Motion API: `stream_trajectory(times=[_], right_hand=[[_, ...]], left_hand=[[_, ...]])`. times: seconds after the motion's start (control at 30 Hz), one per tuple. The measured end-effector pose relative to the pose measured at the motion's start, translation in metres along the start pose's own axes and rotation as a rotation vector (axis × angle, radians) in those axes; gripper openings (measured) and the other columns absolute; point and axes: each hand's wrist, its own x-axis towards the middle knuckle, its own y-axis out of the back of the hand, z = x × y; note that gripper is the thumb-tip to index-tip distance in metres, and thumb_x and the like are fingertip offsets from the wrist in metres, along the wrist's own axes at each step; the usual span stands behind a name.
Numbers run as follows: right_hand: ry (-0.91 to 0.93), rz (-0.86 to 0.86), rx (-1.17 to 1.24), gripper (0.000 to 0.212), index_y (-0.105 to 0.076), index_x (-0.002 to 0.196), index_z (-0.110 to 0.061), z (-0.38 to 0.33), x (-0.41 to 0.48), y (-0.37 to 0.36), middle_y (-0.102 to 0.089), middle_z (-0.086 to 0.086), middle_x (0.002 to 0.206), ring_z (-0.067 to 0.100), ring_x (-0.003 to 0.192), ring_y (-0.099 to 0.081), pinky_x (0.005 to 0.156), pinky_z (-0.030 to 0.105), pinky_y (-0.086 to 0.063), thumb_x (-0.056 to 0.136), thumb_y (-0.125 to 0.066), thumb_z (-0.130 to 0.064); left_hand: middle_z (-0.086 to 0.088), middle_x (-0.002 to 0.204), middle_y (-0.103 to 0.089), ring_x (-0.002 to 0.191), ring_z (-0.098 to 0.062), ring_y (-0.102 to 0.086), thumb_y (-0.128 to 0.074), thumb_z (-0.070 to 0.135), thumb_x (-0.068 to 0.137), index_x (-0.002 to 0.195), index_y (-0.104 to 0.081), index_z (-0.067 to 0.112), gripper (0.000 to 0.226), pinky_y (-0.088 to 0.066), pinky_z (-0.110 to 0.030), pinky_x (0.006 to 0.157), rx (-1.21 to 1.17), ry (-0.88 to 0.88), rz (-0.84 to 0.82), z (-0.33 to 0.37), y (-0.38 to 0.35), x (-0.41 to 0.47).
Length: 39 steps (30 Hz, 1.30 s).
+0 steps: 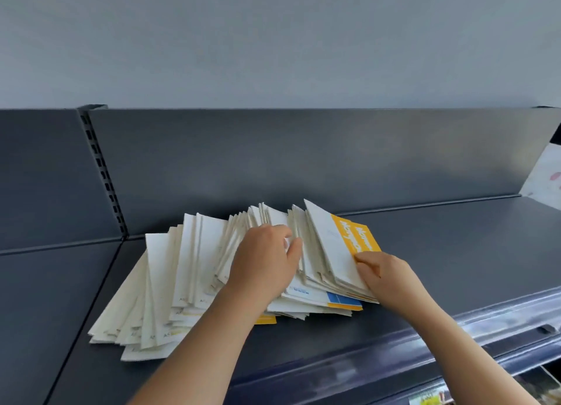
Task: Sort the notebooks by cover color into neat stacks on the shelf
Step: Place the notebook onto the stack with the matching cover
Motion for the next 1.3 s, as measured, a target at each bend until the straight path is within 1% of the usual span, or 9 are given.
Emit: stream_trajectory(times=[0.13, 0.23, 0.33, 0.43, 0.63, 0.73, 0.93, 1.07, 1.3], right_hand=[[0.174, -0.079, 0.125, 0.032, -0.058, 0.126, -0.030, -0.003, -0.004, 0.005, -0.054, -0.015, 0.129, 0.010, 0.118, -0.049, 0.089, 0.016, -0.035, 0.098, -0.043, -0.024], [0.211, -0.120, 0.172, 0.031, -0.058, 0.124, -0.036, 0.003, 0.000, 0.009, -0.052, -0.019, 0.129, 0.005, 0.108, -0.053, 0.081, 0.011, -0.036, 0.098, -0.042, -0.028], [0.120, -0.057, 0.176, 0.029, -0.060, 0.120, -0.029, 0.013, 0.005, 0.016, -0.058, -0.010, 0.118, 0.009, 0.084, -0.055, 0.068, 0.019, -0.043, 0.098, -0.042, -0.032], [0.079, -0.088, 0.120, 0.029, -0.062, 0.114, -0.017, 0.020, 0.006, 0.016, -0.063, 0.003, 0.112, 0.020, 0.091, -0.060, 0.078, 0.034, -0.050, 0.097, -0.042, -0.031], [0.125, -0.153, 0.177, 0.032, -0.057, 0.124, -0.033, 0.013, 0.007, 0.010, -0.056, -0.007, 0.122, 0.003, 0.070, -0.053, 0.054, 0.011, -0.038, 0.099, -0.038, -0.030], [0.116, -0.142, 0.242, 0.031, -0.057, 0.125, -0.030, 0.010, 0.008, 0.012, -0.056, -0.009, 0.127, 0.007, 0.081, -0.056, 0.059, 0.010, -0.041, 0.097, -0.044, -0.029], [0.116, -0.139, 0.351, 0.049, -0.042, 0.139, -0.018, -0.005, 0.006, 0.013, -0.055, -0.001, 0.132, 0.016, 0.115, -0.054, 0.088, 0.024, -0.041, 0.093, -0.053, -0.033], [0.157, -0.067, 0.453, 0.050, -0.042, 0.137, -0.022, -0.031, 0.005, 0.011, -0.059, -0.004, 0.122, 0.010, 0.094, -0.056, 0.076, 0.022, -0.046, 0.091, -0.057, -0.034], [0.266, -0.037, 0.578, 0.046, -0.044, 0.132, -0.027, -0.094, -0.011, -0.001, -0.057, -0.010, 0.107, 0.009, 0.084, -0.060, 0.066, 0.023, -0.052, 0.089, -0.061, -0.027]], left_hand=[[0.004, 0.085, -0.066, 0.076, -0.014, -0.058, -0.051, 0.052, 0.088, 0.078, -0.049, 0.016, 0.038, -0.050, -0.033, 0.066, 0.021, 0.141, -0.062, 0.018, -0.015, 0.008], [0.013, 0.077, -0.060, 0.069, -0.009, -0.058, -0.058, 0.042, 0.087, 0.073, -0.054, 0.023, 0.024, -0.042, -0.025, 0.051, 0.014, 0.176, -0.062, 0.029, -0.019, 0.011], [0.009, 0.083, -0.063, 0.066, -0.008, -0.056, -0.057, 0.027, 0.089, 0.075, -0.052, 0.019, 0.017, -0.042, -0.025, 0.049, -0.017, 0.228, -0.018, 0.031, -0.021, 0.013], [0.005, 0.100, -0.065, 0.075, -0.011, -0.061, -0.054, 0.022, 0.089, 0.088, -0.054, 0.013, 0.009, -0.050, -0.027, 0.052, -0.072, 0.275, 0.025, 0.031, -0.019, 0.012], [0.008, 0.094, -0.068, 0.071, -0.008, -0.063, -0.058, 0.020, 0.087, 0.091, -0.060, 0.010, 0.011, -0.052, -0.027, 0.053, -0.131, 0.316, -0.002, 0.032, -0.020, 0.009], [0.007, 0.089, -0.067, 0.068, -0.009, -0.062, -0.057, 0.018, 0.089, 0.090, -0.060, 0.012, 0.006, -0.045, -0.024, 0.048, -0.175, 0.321, 0.003, 0.029, -0.020, 0.006], [0.011, 0.108, -0.065, 0.085, -0.003, -0.060, -0.051, 0.014, 0.094, 0.113, -0.058, 0.019, 0.021, -0.048, -0.014, 0.057, -0.350, 0.322, 0.114, 0.023, -0.012, -0.009], [0.012, 0.112, -0.063, 0.093, -0.005, -0.059, -0.049, 0.014, 0.096, 0.114, -0.057, 0.018, 0.021, -0.045, -0.006, 0.050, -0.365, 0.307, 0.219, 0.012, 0.002, -0.020], [0.011, 0.105, -0.067, 0.089, -0.004, -0.063, -0.051, 0.021, 0.095, 0.111, -0.063, 0.017, 0.020, -0.047, -0.009, 0.055, -0.354, 0.367, 0.347, -0.027, 0.044, -0.050]])
